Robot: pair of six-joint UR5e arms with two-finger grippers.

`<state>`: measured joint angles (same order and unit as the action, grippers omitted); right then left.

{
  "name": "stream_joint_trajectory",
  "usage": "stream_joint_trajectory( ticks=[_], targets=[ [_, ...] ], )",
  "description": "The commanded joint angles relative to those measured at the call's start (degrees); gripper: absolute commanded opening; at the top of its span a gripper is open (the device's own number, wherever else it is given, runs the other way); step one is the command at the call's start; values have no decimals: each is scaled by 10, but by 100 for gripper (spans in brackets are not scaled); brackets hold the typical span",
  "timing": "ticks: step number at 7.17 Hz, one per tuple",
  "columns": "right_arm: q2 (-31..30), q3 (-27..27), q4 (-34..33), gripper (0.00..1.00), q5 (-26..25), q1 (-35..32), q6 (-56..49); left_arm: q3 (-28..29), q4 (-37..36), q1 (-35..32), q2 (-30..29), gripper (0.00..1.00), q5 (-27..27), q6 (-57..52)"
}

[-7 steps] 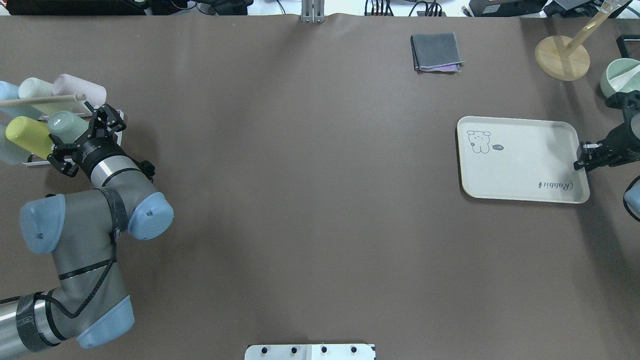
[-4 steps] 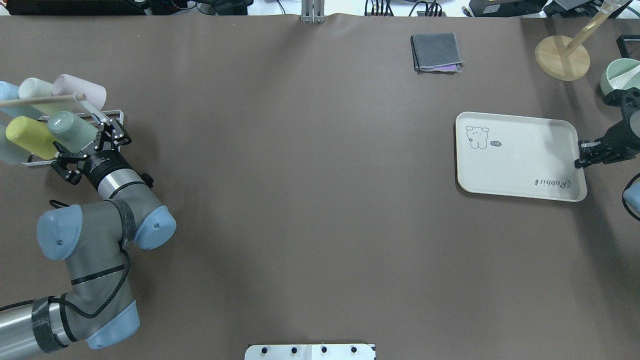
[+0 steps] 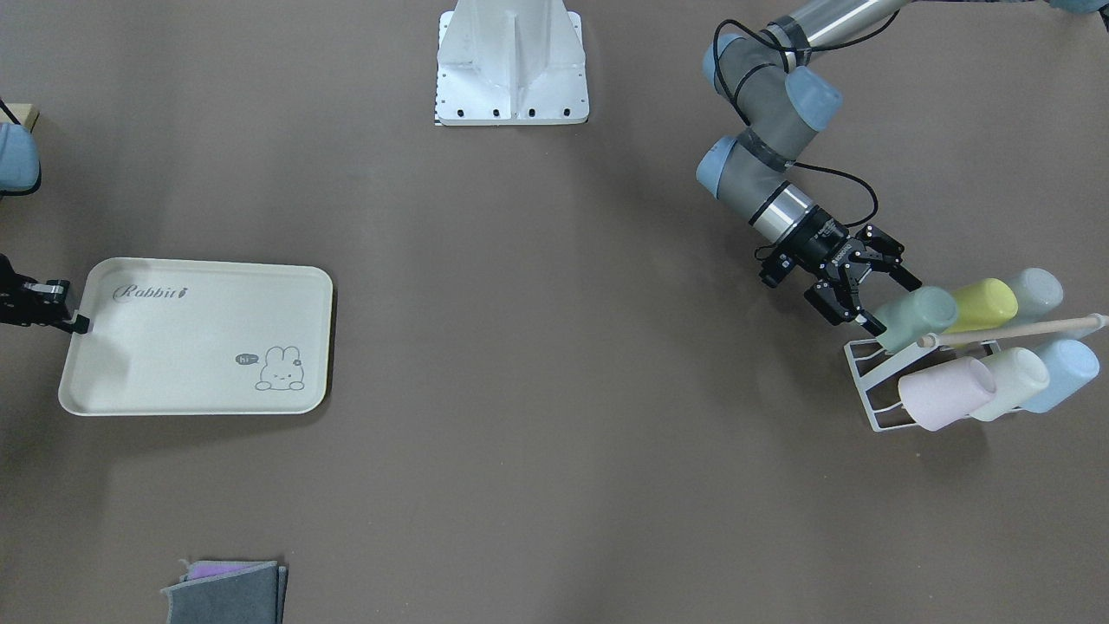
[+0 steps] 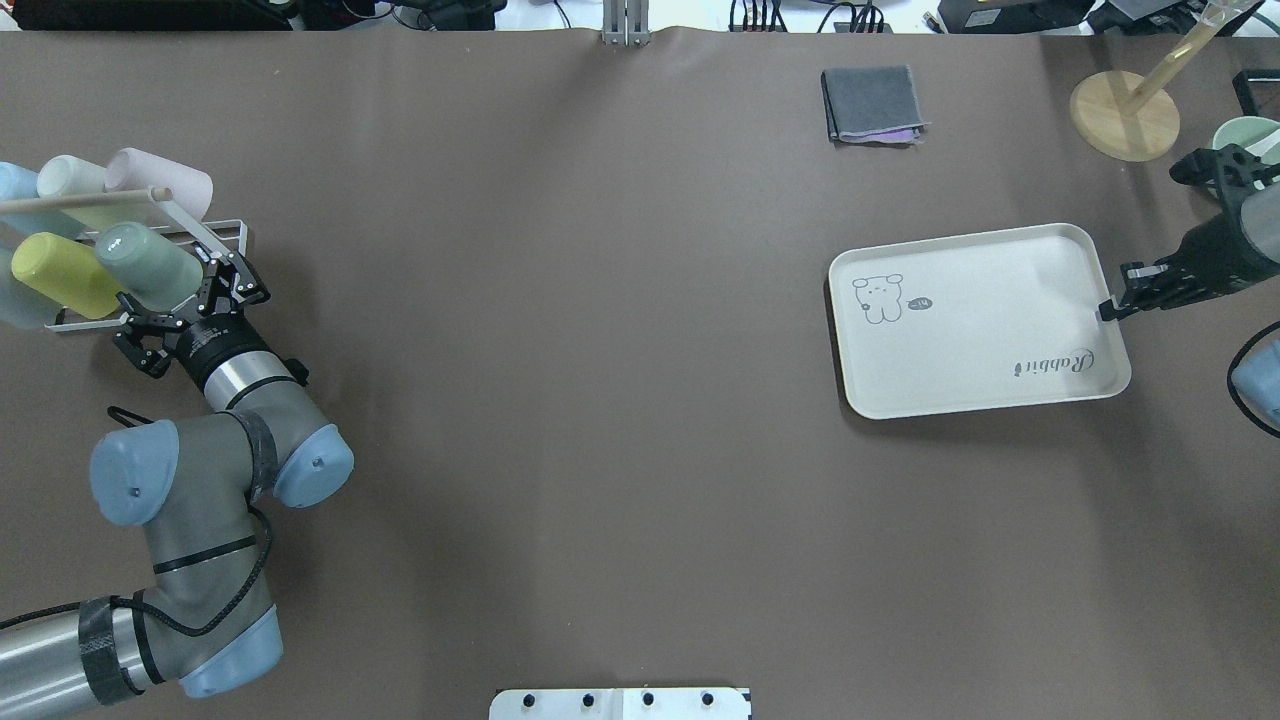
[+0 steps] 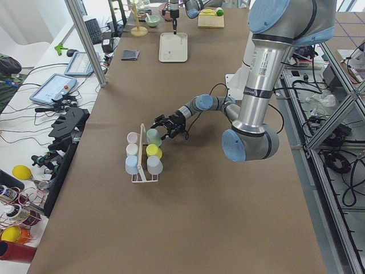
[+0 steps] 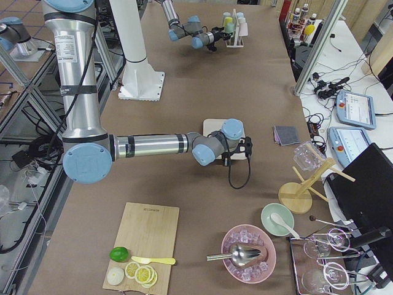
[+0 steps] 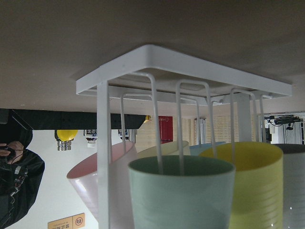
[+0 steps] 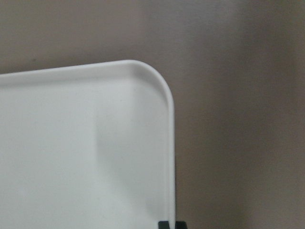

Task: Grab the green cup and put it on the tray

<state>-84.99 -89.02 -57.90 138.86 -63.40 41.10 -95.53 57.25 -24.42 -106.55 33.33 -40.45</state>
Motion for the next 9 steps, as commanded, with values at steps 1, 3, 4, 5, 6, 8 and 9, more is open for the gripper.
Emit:
stream_joint_trajectory(
  ticks=[1,3,4,5,6,8,9],
  targets=[
    [70,-26,-2,0,2,64,67,7,1,3,0,95,-5,-2],
    [133,-26,-7,0,-73,176,155,17,6,3,-1,93,-8,-2],
    [158,-24,-7,0,-109,215,199,22,8,4,-1,93,-9,-2],
    [186,-14,-9,0,-126,243,228,29,21,4,-1,93,-9,-2],
    [193,-12,-7,0,-132,252,238,30,22,4,-1,93,-9,-2],
    [225,2,-6,0,-166,279,271,30,22,3,0,93,-9,-3],
    [227,2,-7,0,-170,284,273,30,22,3,0,92,-9,-3]
  ],
)
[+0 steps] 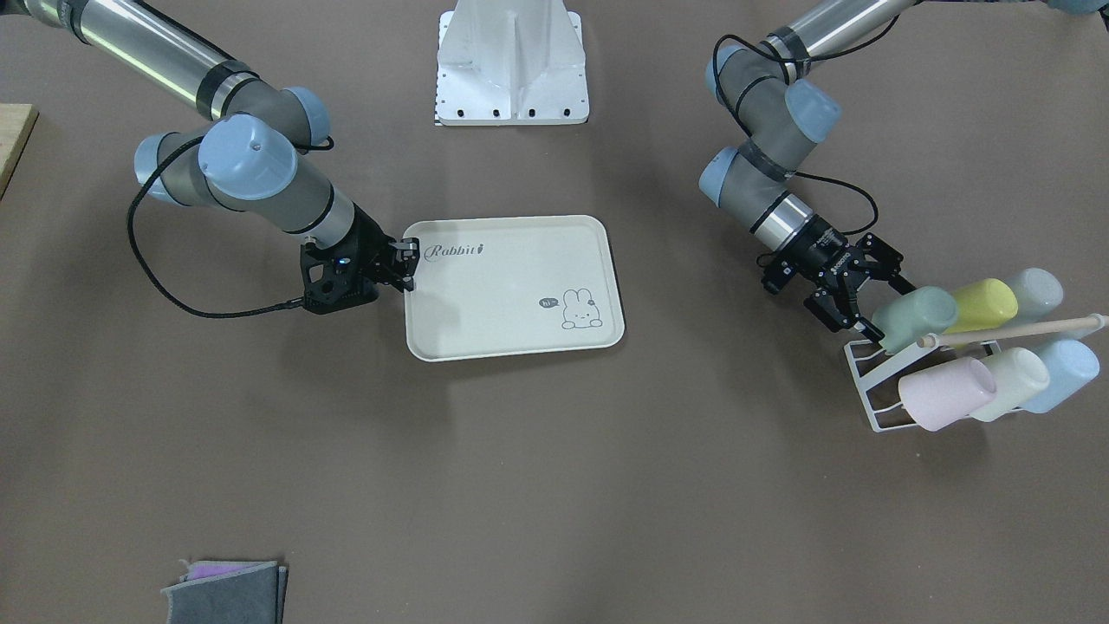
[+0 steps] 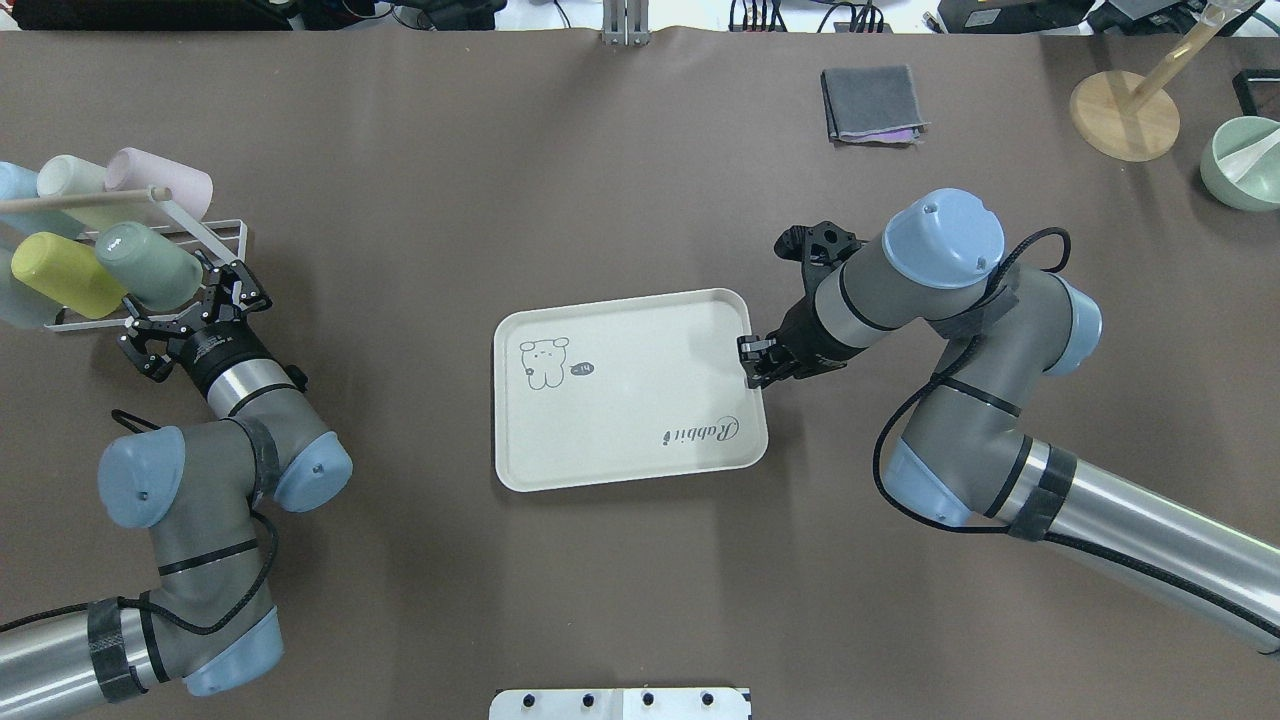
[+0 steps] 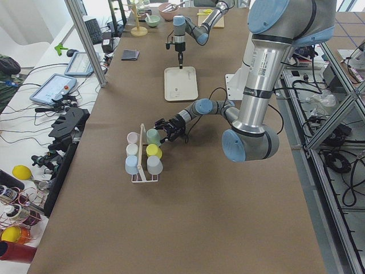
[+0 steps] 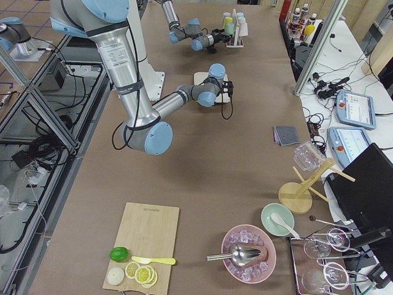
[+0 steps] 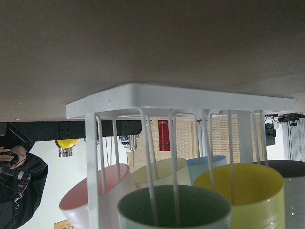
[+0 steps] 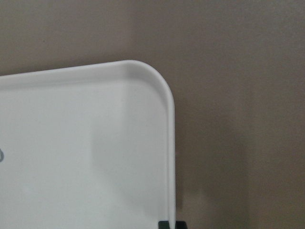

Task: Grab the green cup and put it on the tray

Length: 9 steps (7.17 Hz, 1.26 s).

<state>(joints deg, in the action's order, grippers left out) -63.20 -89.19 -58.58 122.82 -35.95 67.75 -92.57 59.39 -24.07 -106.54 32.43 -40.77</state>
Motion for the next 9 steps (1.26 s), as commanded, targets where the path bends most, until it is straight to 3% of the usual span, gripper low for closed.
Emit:
stream_joint_trajectory(
  ticks=[1,3,4,5,9],
  targets=[
    [11,4,0,0,-19,16,24,-1,0,0,0,87,0,0],
    [3,5,-3,0,-18,16,27,-1,0,-2,0,82,0,0],
    [-5,15,-17,75,-12,-7,26,-2,0,-3,0,82,0,0],
    [-9,14,-36,100,-6,-37,20,-2,0,-4,0,82,0,0],
    [-13,-46,-205,100,16,-95,6,-2,10,-5,1,83,0,0]
  ],
)
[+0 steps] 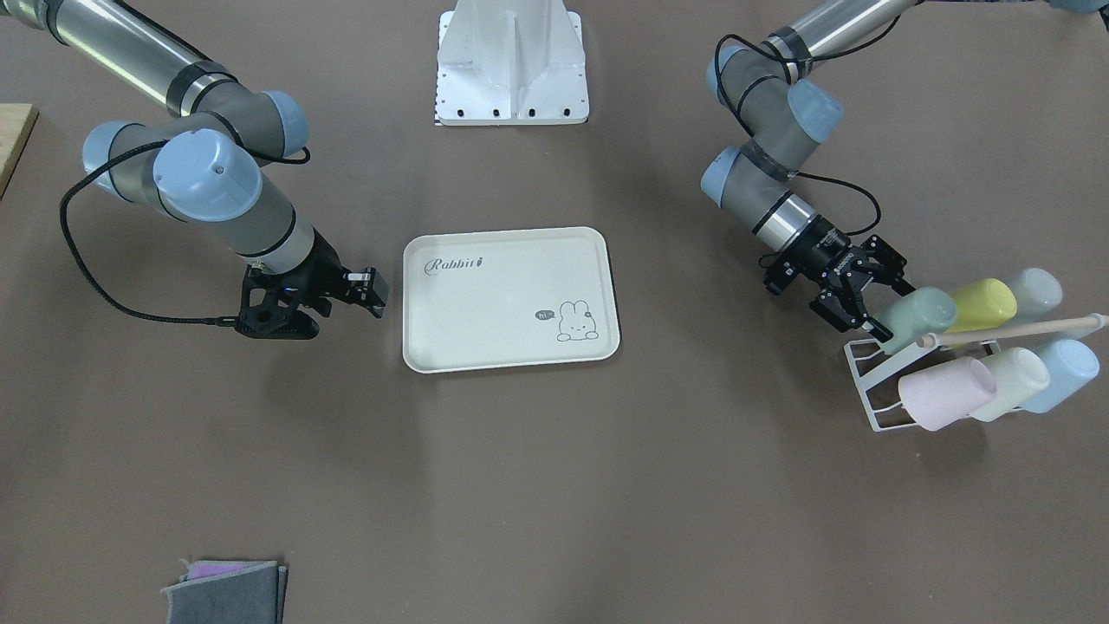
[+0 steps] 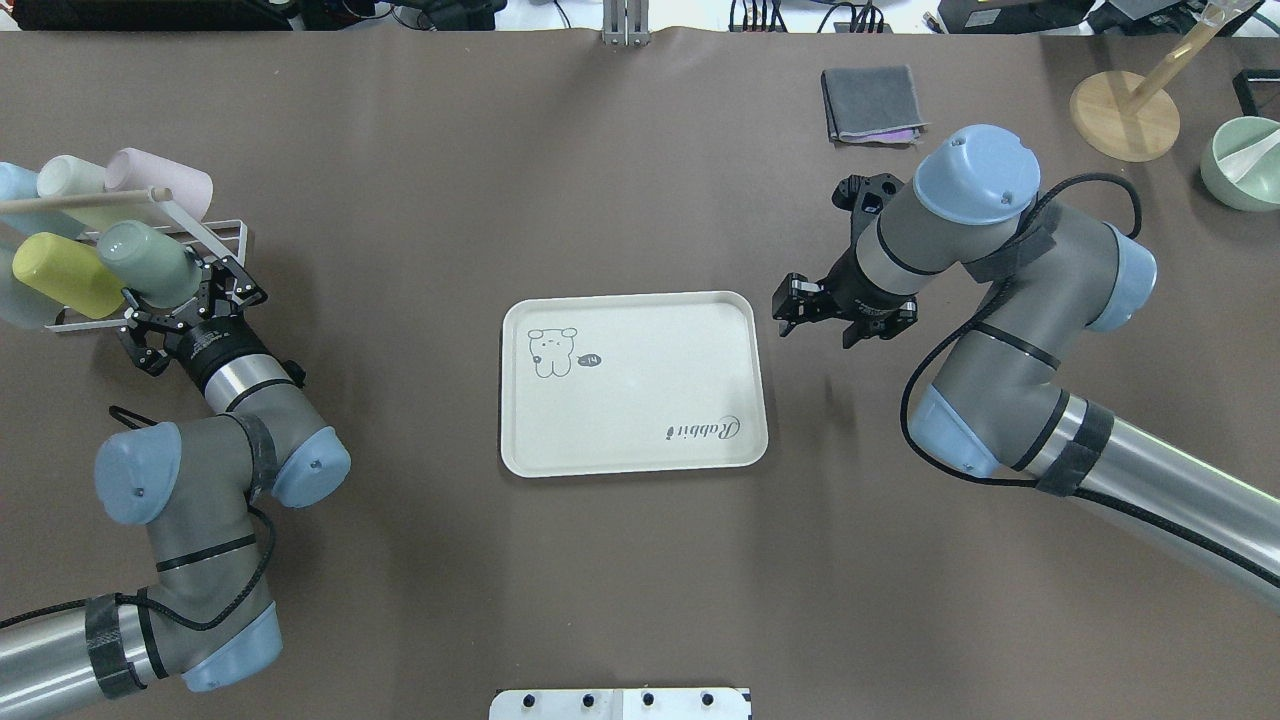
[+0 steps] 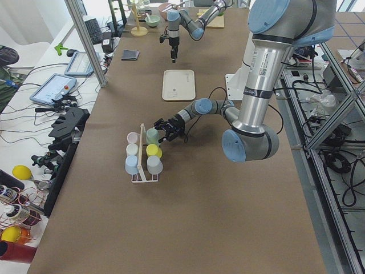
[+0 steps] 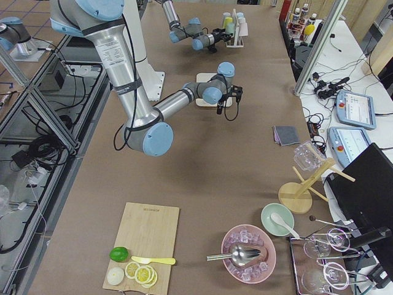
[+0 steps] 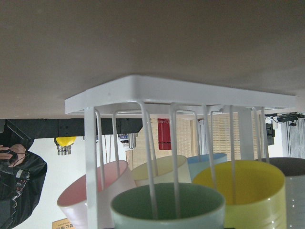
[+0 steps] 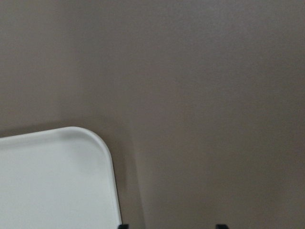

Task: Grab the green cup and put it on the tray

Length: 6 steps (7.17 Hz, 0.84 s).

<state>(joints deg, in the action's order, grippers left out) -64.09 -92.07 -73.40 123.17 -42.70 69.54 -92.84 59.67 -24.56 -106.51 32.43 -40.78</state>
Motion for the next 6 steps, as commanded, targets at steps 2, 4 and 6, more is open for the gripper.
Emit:
stream_joint_trajectory(
  ticks=[2,4,6],
  targets=[
    [-49,-18,-117,100,16,-97,-210,2,10,0,2,83,-17,0],
    [-138,-15,-126,100,55,-191,-321,2,12,0,2,83,-29,0],
    [-224,-8,-128,100,81,-288,-481,2,14,0,2,82,-29,0]
  ],
)
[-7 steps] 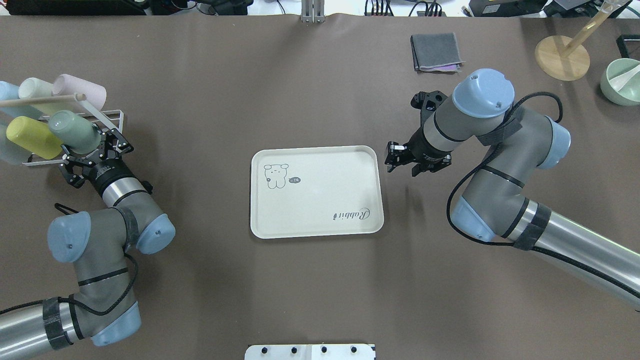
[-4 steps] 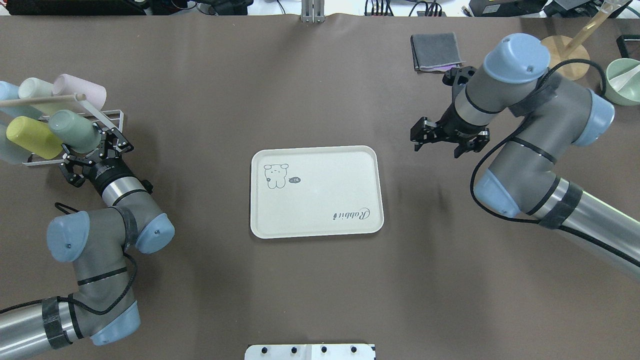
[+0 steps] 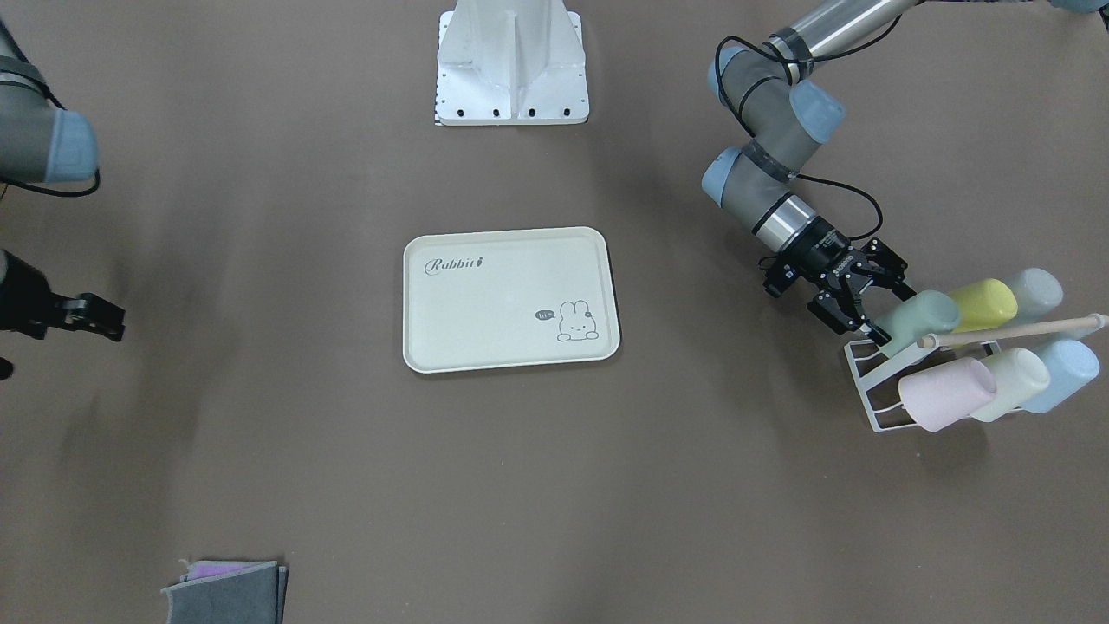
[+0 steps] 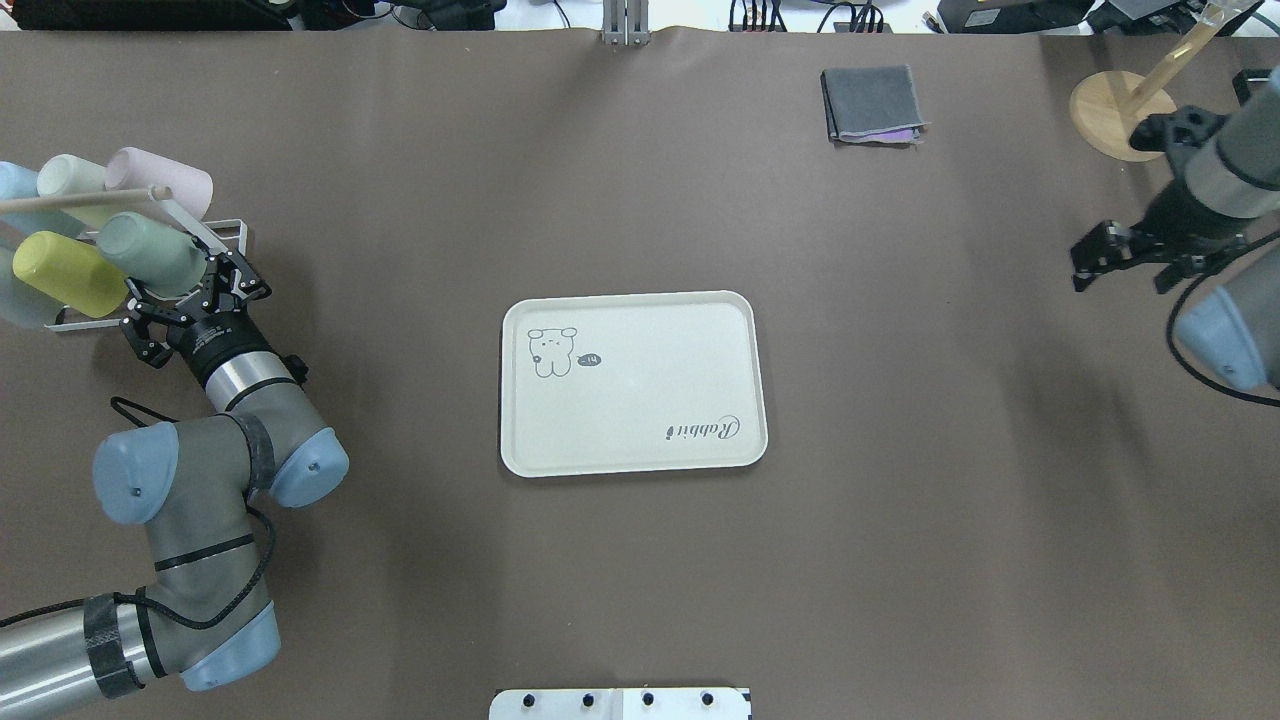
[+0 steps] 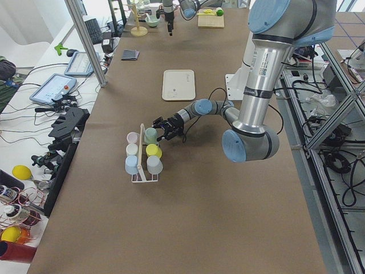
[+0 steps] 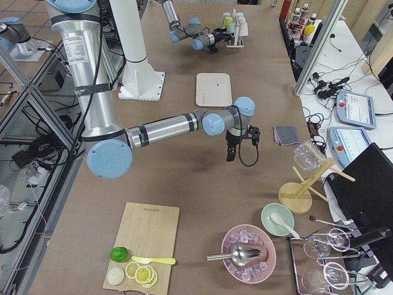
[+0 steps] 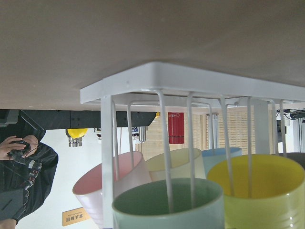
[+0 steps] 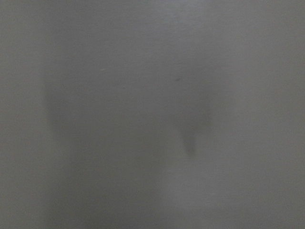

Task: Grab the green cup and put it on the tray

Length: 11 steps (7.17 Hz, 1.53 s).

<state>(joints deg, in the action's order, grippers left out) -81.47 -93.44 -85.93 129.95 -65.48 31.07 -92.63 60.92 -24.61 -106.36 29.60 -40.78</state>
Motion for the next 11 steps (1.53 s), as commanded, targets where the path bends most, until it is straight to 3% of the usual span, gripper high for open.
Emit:
stream_joint_trajectory(
  ticks=[1,3,4,7,9,11],
  targets=[
    [-76,11,-6,100,13,-112,-175,0,5,0,4,80,-1,0],
    [-89,54,-6,100,5,-163,-260,-4,33,1,26,83,0,0],
    [-100,54,-7,100,14,-217,-273,-10,34,0,32,85,-1,0],
    [-105,16,-48,100,30,-260,-289,-10,34,-1,31,86,-1,0],
    [-97,10,-91,100,28,-242,-301,-10,34,0,31,66,0,0],
    [-92,8,-106,100,26,-225,-302,-22,32,0,32,60,0,-2]
  ],
)
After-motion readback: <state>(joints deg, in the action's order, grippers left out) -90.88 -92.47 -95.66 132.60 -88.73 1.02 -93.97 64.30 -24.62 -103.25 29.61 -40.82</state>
